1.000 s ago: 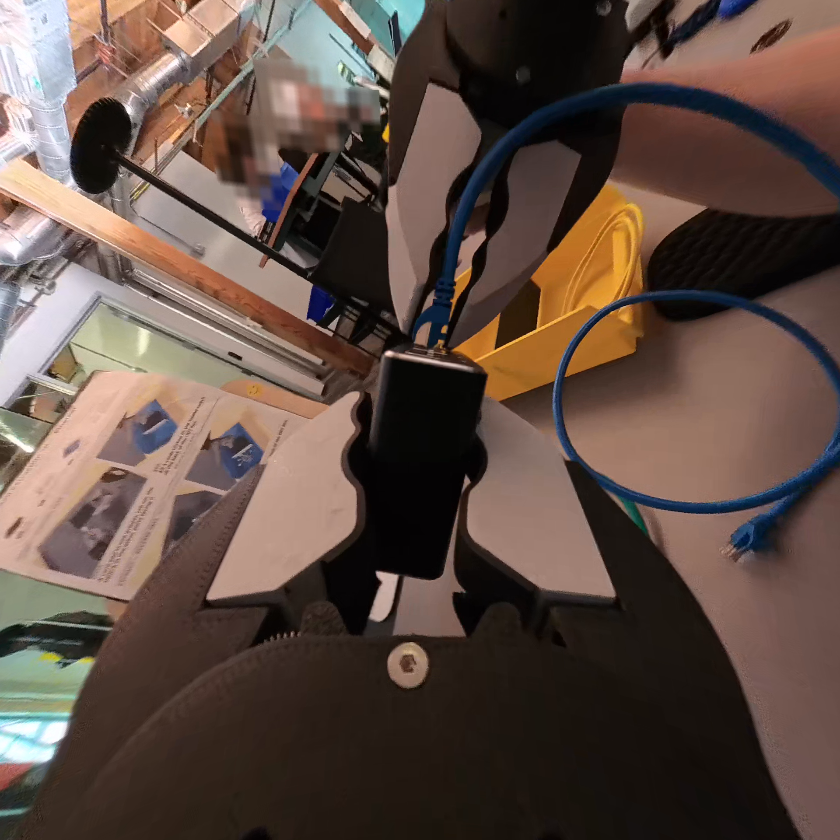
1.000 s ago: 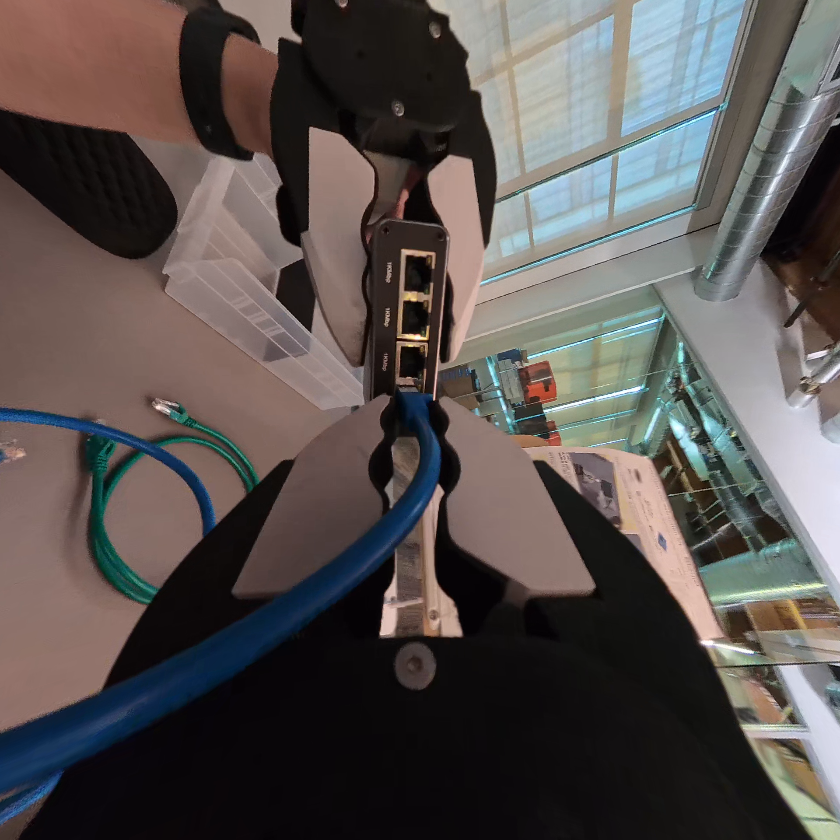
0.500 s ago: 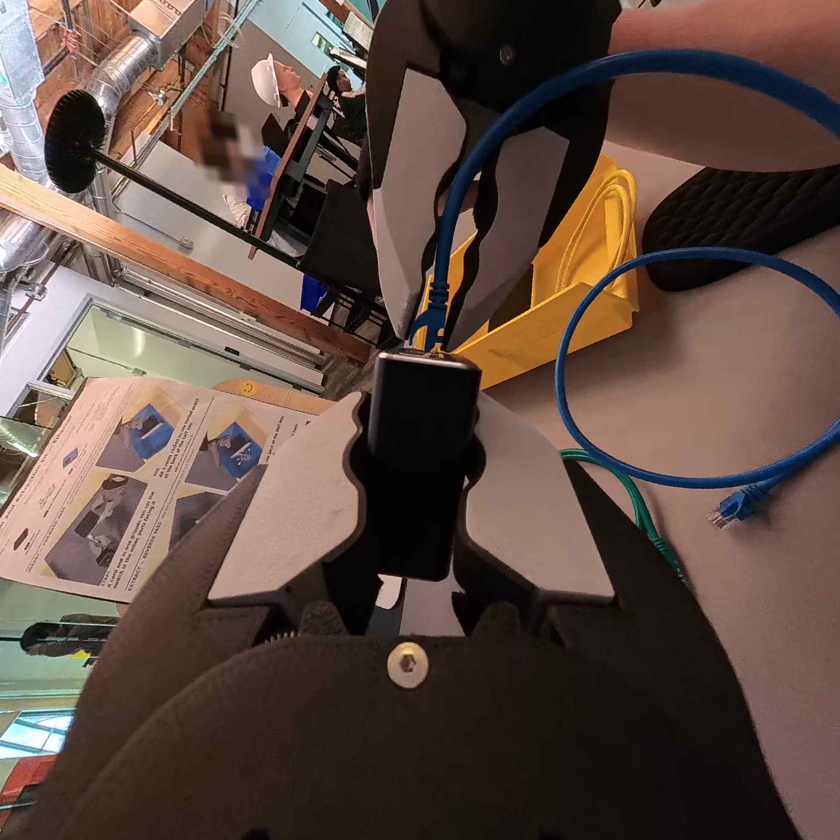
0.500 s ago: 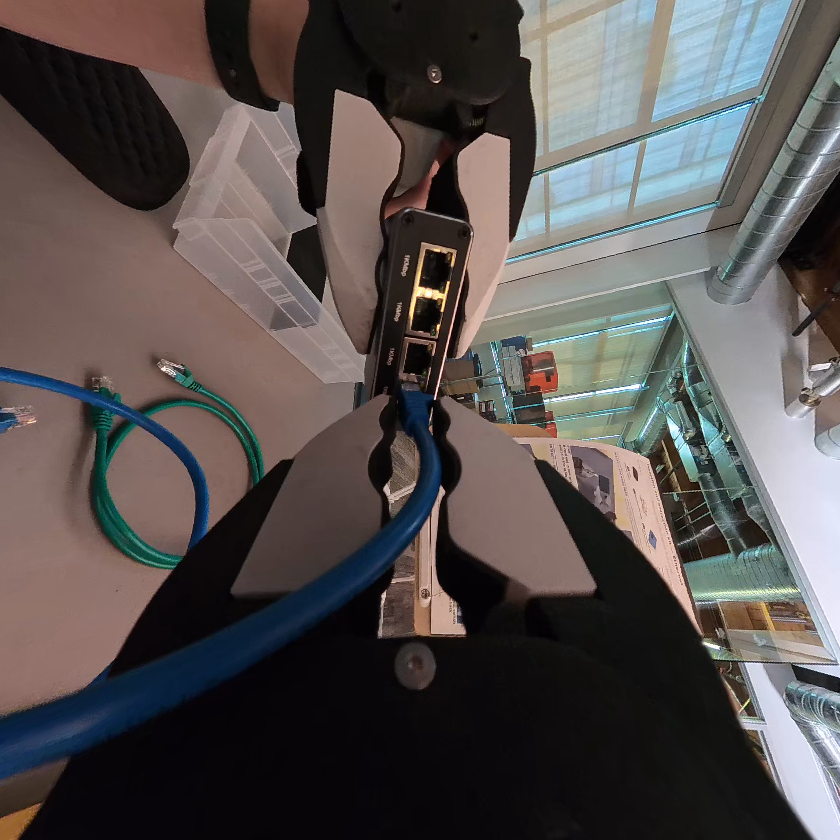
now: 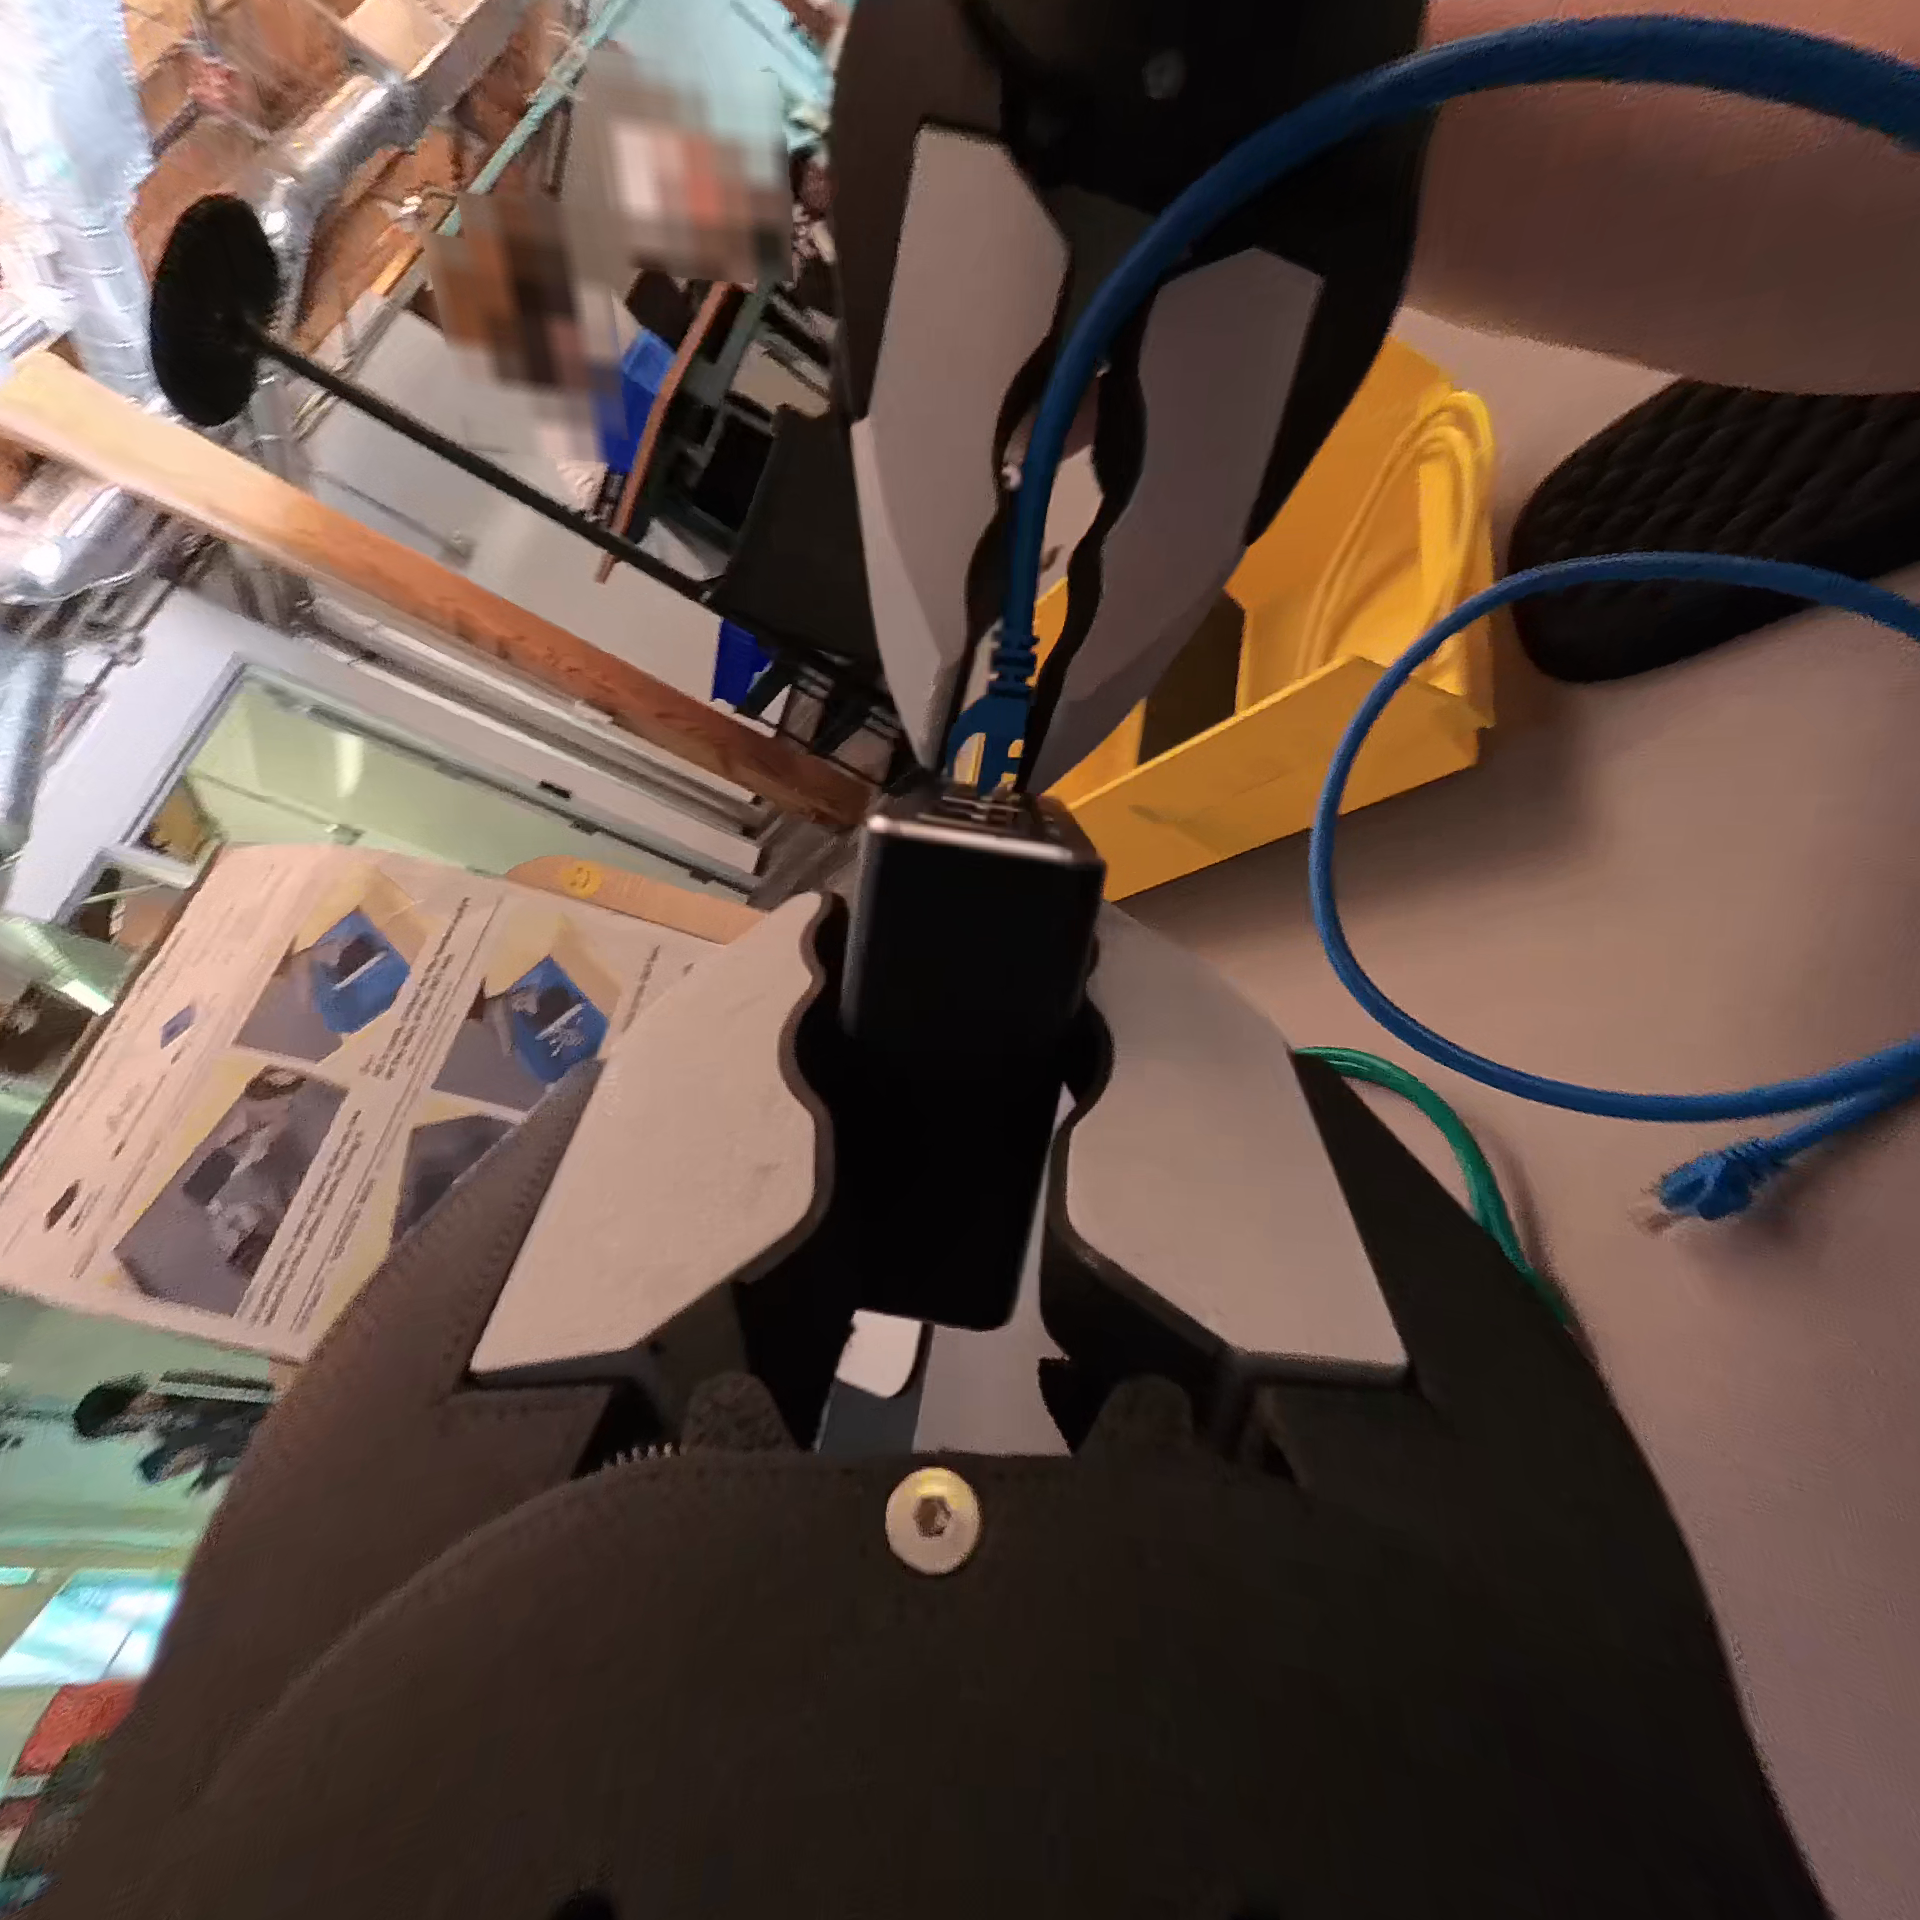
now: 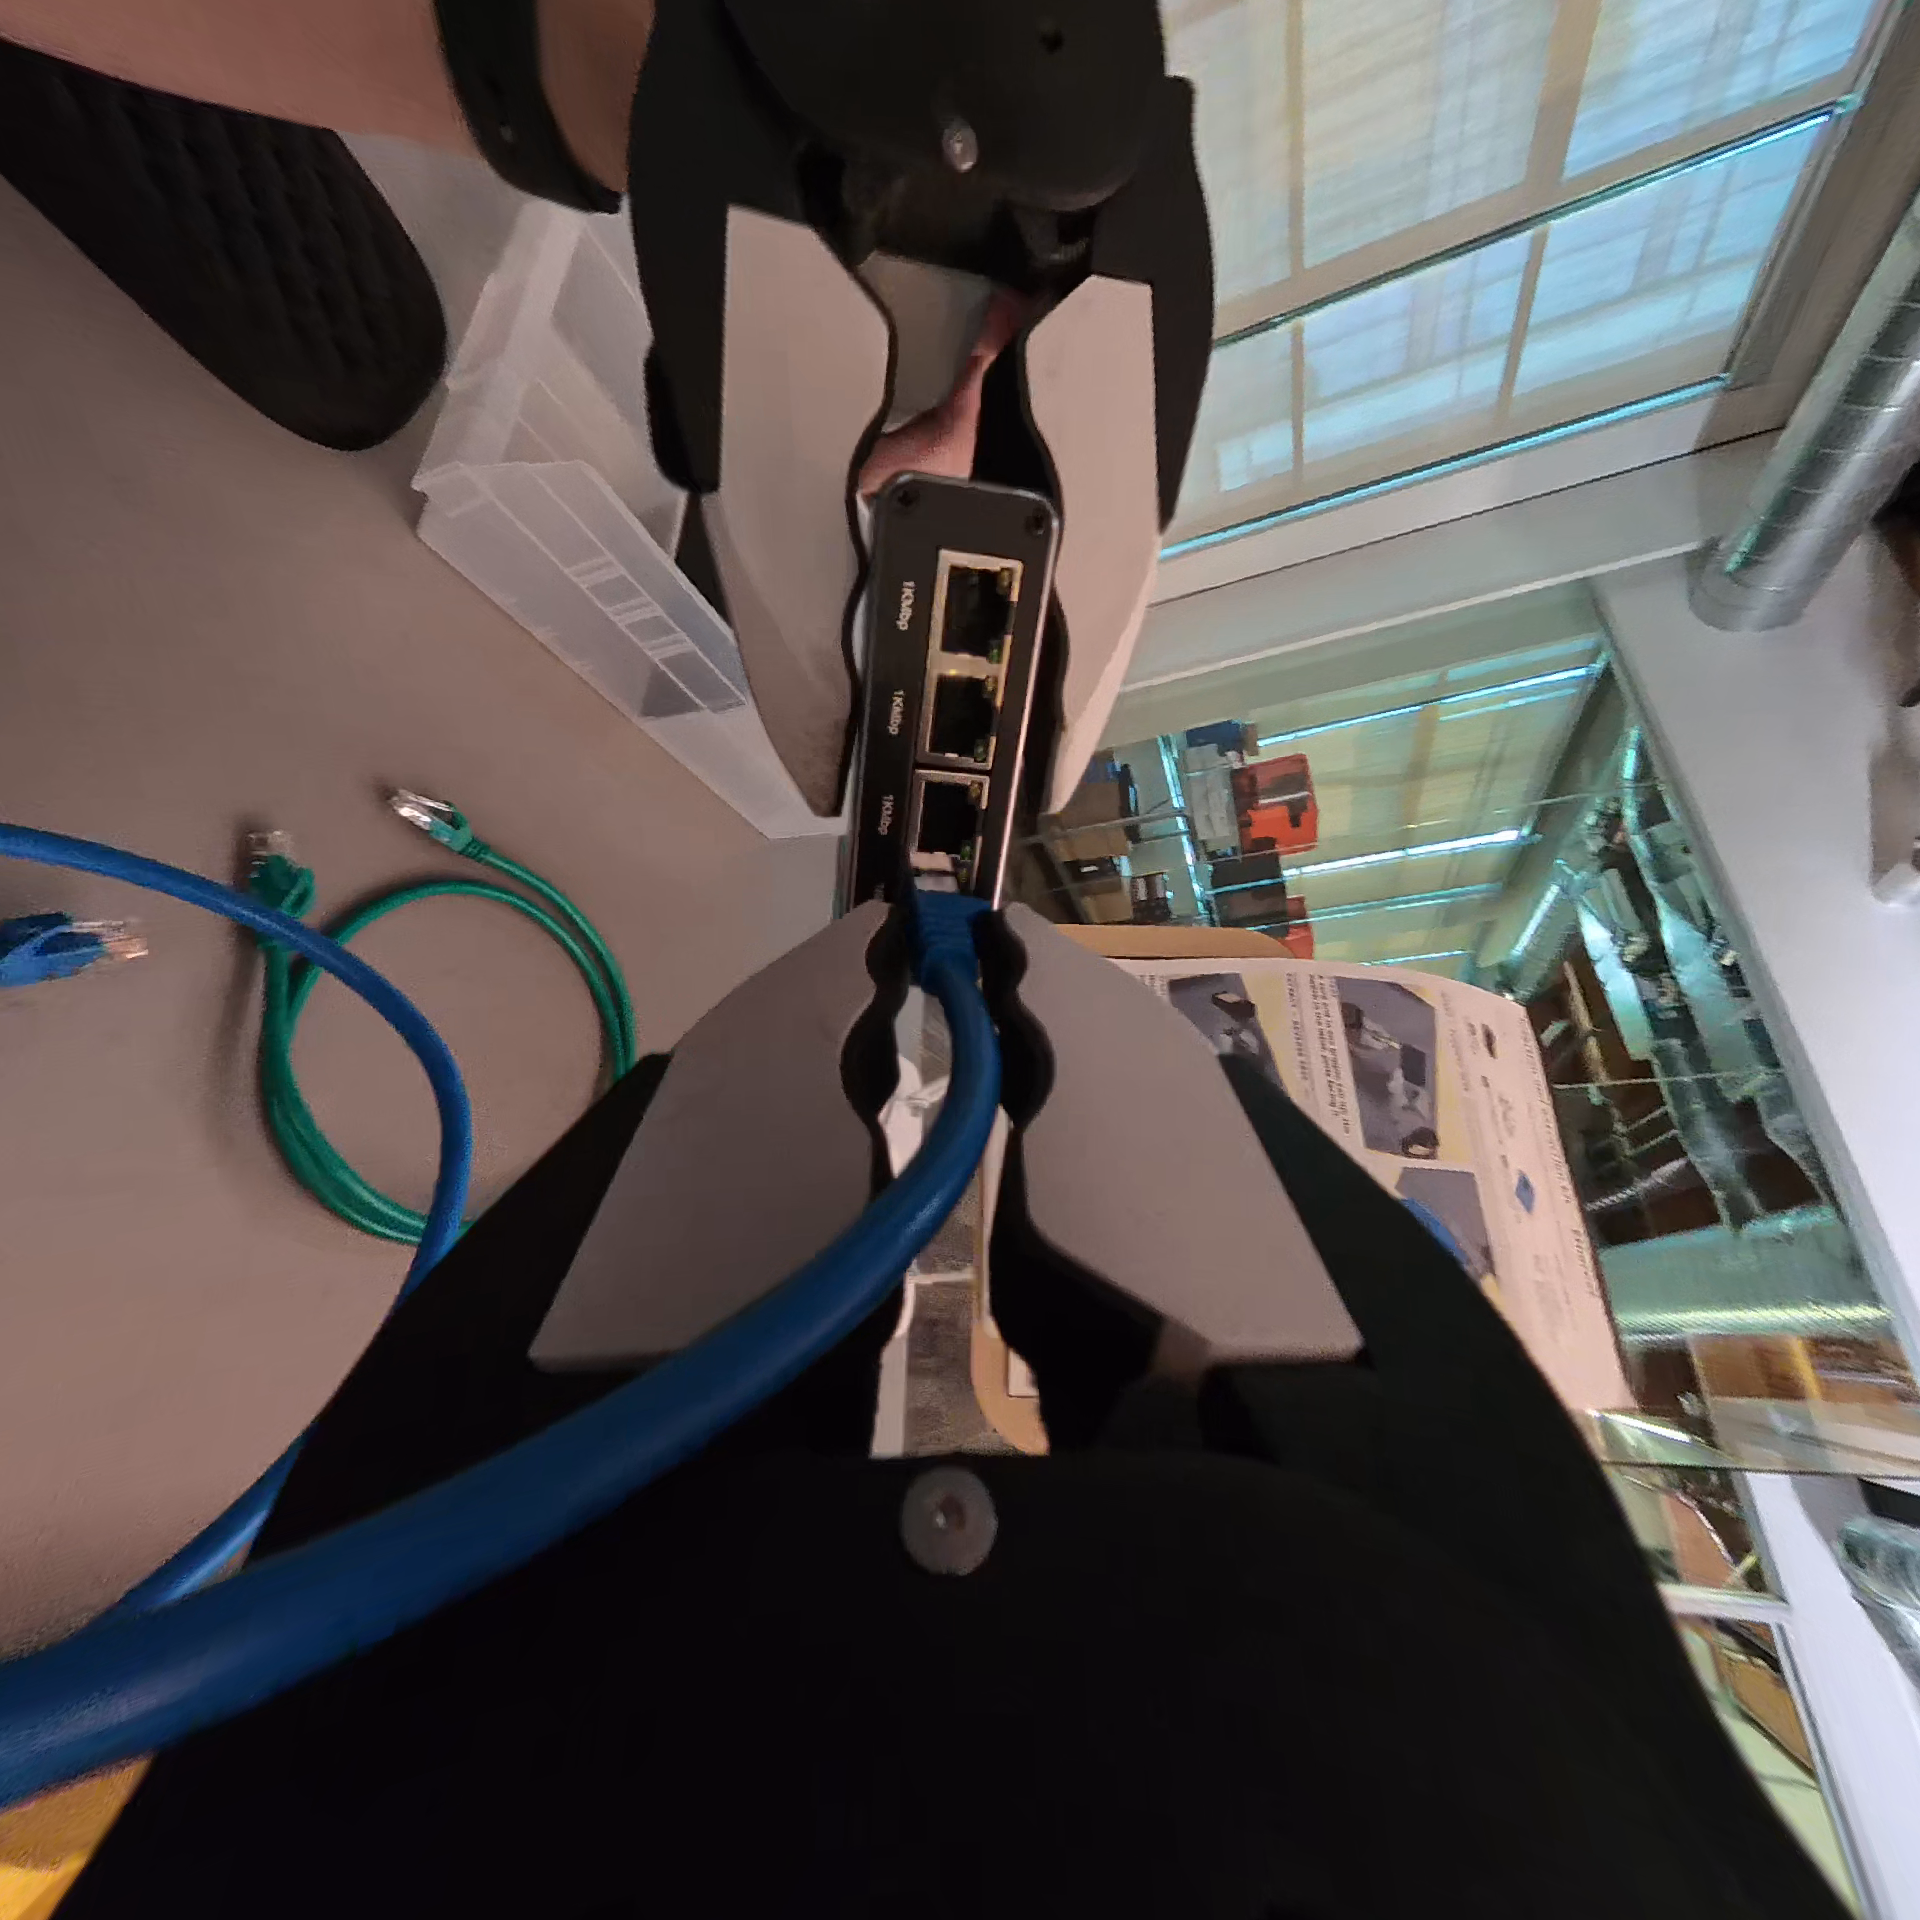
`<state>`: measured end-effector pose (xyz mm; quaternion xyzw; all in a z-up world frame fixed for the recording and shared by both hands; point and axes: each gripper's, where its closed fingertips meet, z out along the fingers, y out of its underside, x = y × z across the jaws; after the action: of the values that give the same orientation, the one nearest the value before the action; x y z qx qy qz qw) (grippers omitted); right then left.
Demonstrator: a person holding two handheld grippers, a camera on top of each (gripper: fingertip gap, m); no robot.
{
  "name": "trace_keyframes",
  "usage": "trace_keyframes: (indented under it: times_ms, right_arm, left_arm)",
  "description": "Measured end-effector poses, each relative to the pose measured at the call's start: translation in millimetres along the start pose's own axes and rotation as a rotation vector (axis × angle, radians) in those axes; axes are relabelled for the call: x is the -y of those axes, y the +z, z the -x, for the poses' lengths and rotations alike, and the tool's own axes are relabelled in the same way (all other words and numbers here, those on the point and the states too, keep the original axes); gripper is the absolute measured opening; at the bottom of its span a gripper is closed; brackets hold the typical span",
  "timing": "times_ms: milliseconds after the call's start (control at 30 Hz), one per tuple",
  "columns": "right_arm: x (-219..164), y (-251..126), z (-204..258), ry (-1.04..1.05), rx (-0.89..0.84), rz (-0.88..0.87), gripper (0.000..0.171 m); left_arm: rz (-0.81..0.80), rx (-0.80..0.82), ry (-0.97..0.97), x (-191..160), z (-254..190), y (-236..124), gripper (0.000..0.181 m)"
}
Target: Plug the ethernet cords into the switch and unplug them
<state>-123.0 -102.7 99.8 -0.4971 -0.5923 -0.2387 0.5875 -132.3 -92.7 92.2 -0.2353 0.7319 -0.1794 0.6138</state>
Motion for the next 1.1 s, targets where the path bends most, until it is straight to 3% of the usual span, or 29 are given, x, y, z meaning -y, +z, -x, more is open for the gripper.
trace_keyframes:
  times_ms: [67,267,467,800,1100]
  right_arm:
    - [1.9,0.6,-0.8,-0.003,-0.005,0.003,0.014]
    - [-11.4,8.4,-2.1,-0.032,-0.032,0.078,0.014]
    - [-19.8,3.6,7.5,-0.027,0.031,0.146,0.014]
    - [-46.8,-1.4,37.3,0.177,0.262,0.233,0.015]
    - [-63.3,-0.6,47.9,0.289,0.340,0.250,0.015]
  left_arm:
    - [0.029,0.042,0.007,-2.4,2.1,6.9,0.049]
    - [0.133,0.123,0.152,-17.2,5.9,16.9,0.039]
    - [0.216,0.107,0.237,-19.7,1.8,23.1,0.040]
    - [0.251,-0.065,0.131,-38.3,-22.8,49.8,0.041]
    - [0.265,-0.118,0.067,-50.7,-32.3,64.0,0.041]
